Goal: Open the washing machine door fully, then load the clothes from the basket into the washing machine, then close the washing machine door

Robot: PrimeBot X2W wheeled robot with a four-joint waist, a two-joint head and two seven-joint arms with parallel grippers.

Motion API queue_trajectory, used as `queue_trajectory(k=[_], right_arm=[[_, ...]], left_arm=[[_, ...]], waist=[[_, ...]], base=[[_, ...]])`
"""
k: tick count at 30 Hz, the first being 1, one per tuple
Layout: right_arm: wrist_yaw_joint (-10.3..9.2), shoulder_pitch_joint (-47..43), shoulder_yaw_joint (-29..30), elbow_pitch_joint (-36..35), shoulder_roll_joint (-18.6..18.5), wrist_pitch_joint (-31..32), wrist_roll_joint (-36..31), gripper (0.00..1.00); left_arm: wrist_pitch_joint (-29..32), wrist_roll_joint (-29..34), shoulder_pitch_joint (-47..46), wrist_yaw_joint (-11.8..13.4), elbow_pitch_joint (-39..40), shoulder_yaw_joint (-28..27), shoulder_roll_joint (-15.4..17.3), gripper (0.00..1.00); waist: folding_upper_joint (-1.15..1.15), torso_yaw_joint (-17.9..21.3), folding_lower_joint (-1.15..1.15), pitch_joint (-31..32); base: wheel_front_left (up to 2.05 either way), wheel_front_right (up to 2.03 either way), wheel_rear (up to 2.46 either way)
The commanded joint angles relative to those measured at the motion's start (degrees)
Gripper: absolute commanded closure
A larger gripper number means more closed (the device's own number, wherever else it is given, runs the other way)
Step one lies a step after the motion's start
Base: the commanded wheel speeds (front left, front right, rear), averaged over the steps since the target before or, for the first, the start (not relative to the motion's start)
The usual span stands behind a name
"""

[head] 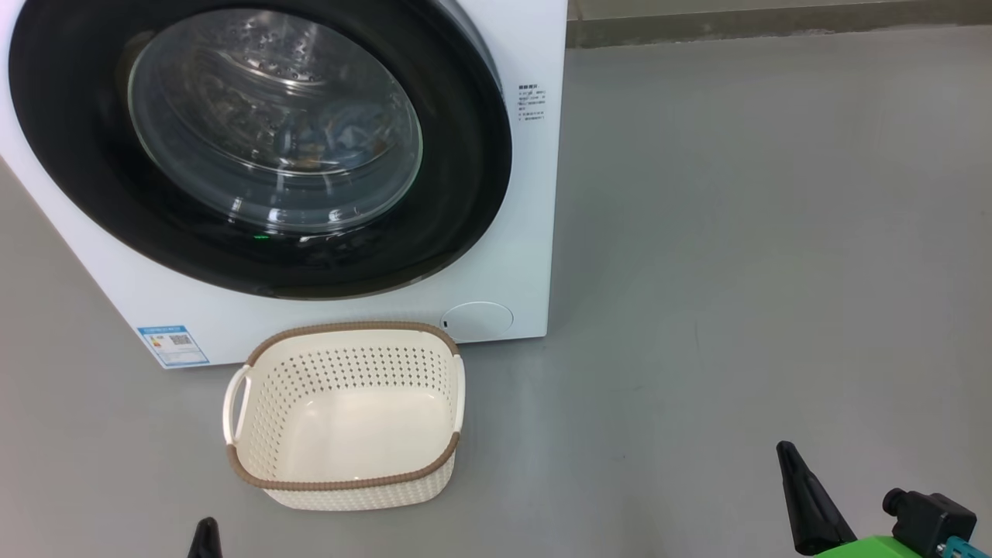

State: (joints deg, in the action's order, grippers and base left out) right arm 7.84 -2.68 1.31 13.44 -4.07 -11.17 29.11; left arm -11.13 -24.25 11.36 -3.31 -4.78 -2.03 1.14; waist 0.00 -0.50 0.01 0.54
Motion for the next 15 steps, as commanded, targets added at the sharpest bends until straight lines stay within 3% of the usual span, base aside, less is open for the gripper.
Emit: queue_trajectory(k=[1, 15], right_arm=[[-0.06, 2.11, 0.31, -1.24, -0.27, 0.24, 1.37, 1.00], [-0.10, 3.03, 0.99, -0.99, -0.08, 2.61, 9.73, 1.00]], left_arm=[[0.19, -1.60, -2.47, -0.36, 0.95, -0.68, 0.79, 1.00], [2.51, -10.66, -4.52, -0.88, -0.44, -1.14, 0.97, 1.00]], waist=[[0.00, 0.00, -0.01, -0.01], [0.00, 0.07, -0.01, -0.11]], base=[[0.00, 0.00, 0.00], [0.00, 0.00, 0.00]])
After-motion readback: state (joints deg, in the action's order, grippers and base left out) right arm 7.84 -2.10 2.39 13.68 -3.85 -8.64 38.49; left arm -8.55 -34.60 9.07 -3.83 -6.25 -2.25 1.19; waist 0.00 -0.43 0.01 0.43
